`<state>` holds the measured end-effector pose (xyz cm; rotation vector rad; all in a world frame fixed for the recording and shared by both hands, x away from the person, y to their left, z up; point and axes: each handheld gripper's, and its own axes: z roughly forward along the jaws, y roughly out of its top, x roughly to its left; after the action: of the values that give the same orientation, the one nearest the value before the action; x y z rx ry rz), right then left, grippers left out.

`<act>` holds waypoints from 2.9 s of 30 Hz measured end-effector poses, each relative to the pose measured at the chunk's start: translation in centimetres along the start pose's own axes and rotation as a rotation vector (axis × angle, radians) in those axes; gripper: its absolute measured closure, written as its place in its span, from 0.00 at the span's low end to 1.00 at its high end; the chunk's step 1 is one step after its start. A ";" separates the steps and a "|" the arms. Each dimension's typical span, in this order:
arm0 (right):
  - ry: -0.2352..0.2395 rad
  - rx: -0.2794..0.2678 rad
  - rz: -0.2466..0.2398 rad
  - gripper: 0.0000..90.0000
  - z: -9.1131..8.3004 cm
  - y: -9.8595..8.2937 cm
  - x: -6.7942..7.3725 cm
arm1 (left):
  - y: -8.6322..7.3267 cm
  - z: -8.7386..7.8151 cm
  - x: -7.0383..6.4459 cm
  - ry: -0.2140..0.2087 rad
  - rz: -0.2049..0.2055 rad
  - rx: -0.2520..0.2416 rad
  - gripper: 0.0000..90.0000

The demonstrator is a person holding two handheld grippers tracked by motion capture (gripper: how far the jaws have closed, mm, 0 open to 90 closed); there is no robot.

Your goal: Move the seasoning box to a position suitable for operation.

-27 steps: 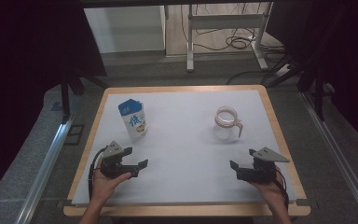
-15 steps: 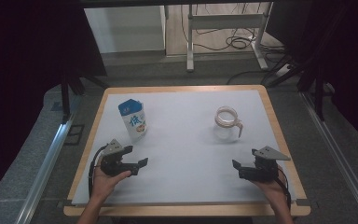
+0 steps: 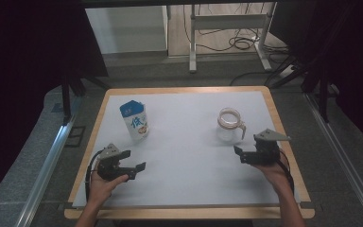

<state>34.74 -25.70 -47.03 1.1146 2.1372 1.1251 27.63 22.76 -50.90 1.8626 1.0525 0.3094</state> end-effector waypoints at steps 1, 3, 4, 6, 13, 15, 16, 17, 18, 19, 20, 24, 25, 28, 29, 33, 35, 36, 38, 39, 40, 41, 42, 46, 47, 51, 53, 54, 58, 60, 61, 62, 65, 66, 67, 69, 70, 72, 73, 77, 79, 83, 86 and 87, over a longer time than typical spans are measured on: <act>-0.008 0.008 -0.017 0.08 0.5 0.9 -0.3 | 0.0 0.0 0.0 -0.001 -0.002 -0.001 0.17; -0.002 0.016 -0.025 0.07 1.4 2.0 -0.6 | -0.1 0.0 -0.1 0.002 -0.002 0.002 0.17; 0.000 0.019 -0.024 0.07 2.0 2.6 -0.8 | -0.1 0.0 -0.2 0.005 -0.001 0.003 0.17; 0.000 0.027 -0.030 0.06 3.1 3.6 -1.1 | -0.3 -0.1 -0.2 0.007 -0.004 0.003 0.17; 0.008 0.045 -0.054 0.03 6.1 6.0 -1.3 | -0.8 -0.5 0.0 0.010 -0.017 0.004 0.17; -0.004 0.046 -0.059 0.02 6.8 6.3 -1.3 | -0.9 -0.6 0.1 0.010 -0.019 0.004 0.17; -0.004 0.051 -0.059 0.02 7.2 6.5 -1.3 | -0.9 -0.5 0.1 0.008 -0.022 0.003 0.17; 0.005 0.063 -0.056 0.02 7.8 6.6 -1.4 | -0.9 -0.5 0.1 0.006 -0.022 0.004 0.17; 0.001 0.072 -0.058 0.02 8.1 6.6 -1.4 | -0.9 -0.4 0.1 0.005 -0.022 0.005 0.17; -0.003 0.086 -0.057 0.02 8.7 6.6 -1.5 | -0.9 -0.3 0.1 0.004 -0.021 0.007 0.17; 0.001 0.092 -0.050 0.02 9.0 6.5 -1.6 | -0.9 -0.2 0.1 0.001 -0.019 0.010 0.17; 0.024 0.113 -0.018 0.02 10.5 6.2 -2.3 | -0.9 0.2 0.0 -0.006 -0.009 0.023 0.17; 0.038 0.119 -0.008 0.03 10.9 6.0 -2.4 | -0.9 0.2 0.0 -0.006 -0.009 0.023 0.17; 0.052 0.116 -0.002 0.05 11.2 5.8 -2.4 | -0.9 0.3 0.1 -0.007 -0.010 0.021 0.17; 0.064 0.106 -0.006 0.09 11.3 5.8 -2.4 | -0.9 0.3 0.2 -0.005 -0.015 0.018 0.17; 0.063 0.103 -0.025 0.13 11.2 5.9 -2.3 | -0.9 0.6 0.3 -0.008 -0.016 0.022 0.17; 0.067 0.102 -0.029 0.13 11.2 5.9 -2.3 | -0.8 0.7 0.3 -0.010 -0.012 0.024 0.17; 0.067 0.102 -0.029 0.13 11.2 5.9 -2.3 | -0.8 0.7 0.3 -0.010 -0.012 0.024 0.17; 0.070 0.105 -0.039 0.13 11.1 5.9 -2.3 | -0.8 0.7 0.2 -0.010 -0.009 0.023 0.17; 0.068 0.106 -0.062 0.13 10.9 5.9 -2.1 | -0.8 0.6 0.2 -0.009 -0.008 0.019 0.17; 0.068 0.106 -0.062 0.13 10.9 5.9 -2.1 | -0.8 0.6 0.2 -0.009 -0.008 0.019 0.17; 0.077 0.110 -0.093 0.13 10.6 5.9 -1.8 | -0.8 0.5 0.3 -0.009 -0.012 0.016 0.17; 0.077 0.110 -0.093 0.13 10.6 5.9 -1.8 | -0.8 0.5 0.3 -0.009 -0.012 0.016 0.17; 0.185 0.076 -0.141 0.13 9.1 5.7 -0.7 | -0.7 0.4 0.4 -0.007 -0.009 0.012 0.17; 0.185 0.076 -0.141 0.13 9.1 5.7 -0.7 | -0.7 0.4 0.4 -0.007 -0.009 0.012 0.17; 0.267 0.083 -0.175 0.13 8.0 5.1 1.2 | -0.6 0.4 0.2 -0.009 -0.008 0.010 0.17; 0.313 0.078 -0.198 0.13 7.1 4.6 2.7 | -0.6 0.3 0.1 -0.011 -0.006 0.010 0.17; 0.326 0.074 -0.205 0.13 6.8 4.5 3.2 | -0.6 0.3 0.1 -0.012 -0.005 0.009 0.17; 0.365 0.067 -0.221 0.13 5.8 4.3 4.6 | -0.6 0.2 0.1 -0.012 -0.007 0.007 0.17; 0.396 0.058 -0.238 0.13 5.0 4.0 5.7 | -0.6 0.2 0.2 -0.010 -0.009 0.006 0.17; 0.407 0.056 -0.240 0.13 4.8 3.9 6.1 | -0.6 0.2 0.2 -0.009 -0.009 0.007 0.17; 0.407 0.056 -0.240 0.13 4.8 3.9 6.1 | -0.6 0.2 0.2 -0.009 -0.009 0.007 0.17; 0.407 0.075 -0.259 0.13 4.8 3.7 7.0 | -0.6 0.2 0.2 -0.007 -0.010 0.007 0.17; 0.407 0.083 -0.258 0.13 4.9 3.5 7.1 | -0.6 0.1 0.2 -0.007 -0.010 0.007 0.17; 0.407 0.083 -0.258 0.13 4.9 3.5 7.1 | -0.6 0.1 0.2 -0.007 -0.010 0.007 0.17; 0.411 0.108 -0.257 0.13 5.4 3.1 7.0 | -0.7 0.1 0.2 -0.006 -0.012 0.005 0.17; 0.413 0.114 -0.257 0.13 5.4 3.0 7.0 | -0.7 0.1 0.2 -0.006 -0.013 0.005 0.17; 0.422 0.125 -0.254 0.13 5.6 2.7 6.9 | -0.7 0.1 0.2 -0.007 -0.013 0.006 0.17; 0.425 0.129 -0.256 0.13 5.7 2.6 6.9 | -0.7 0.1 0.3 -0.006 -0.013 0.008 0.17; 0.426 0.124 -0.258 0.12 5.8 2.4 6.9 | -0.8 0.4 0.3 -0.006 -0.017 0.015 0.17; 0.423 0.124 -0.252 0.11 5.7 2.4 7.0 | -0.8 0.4 0.3 -0.006 -0.016 0.017 0.17; 0.409 0.100 -0.223 0.05 5.4 2.5 7.1 | -0.8 0.4 0.0 -0.009 -0.011 0.014 0.17; 0.372 0.036 -0.176 0.04 4.1 2.9 6.9 | -0.7 0.2 -0.1 -0.009 -0.013 0.007 0.17; 0.368 0.019 -0.160 0.04 3.8 3.0 6.7 | -0.7 0.2 -0.1 -0.009 -0.014 0.004 0.17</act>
<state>34.99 -17.42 -46.81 0.7715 2.4678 1.3163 27.29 22.67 -51.55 1.8583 1.0606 0.2906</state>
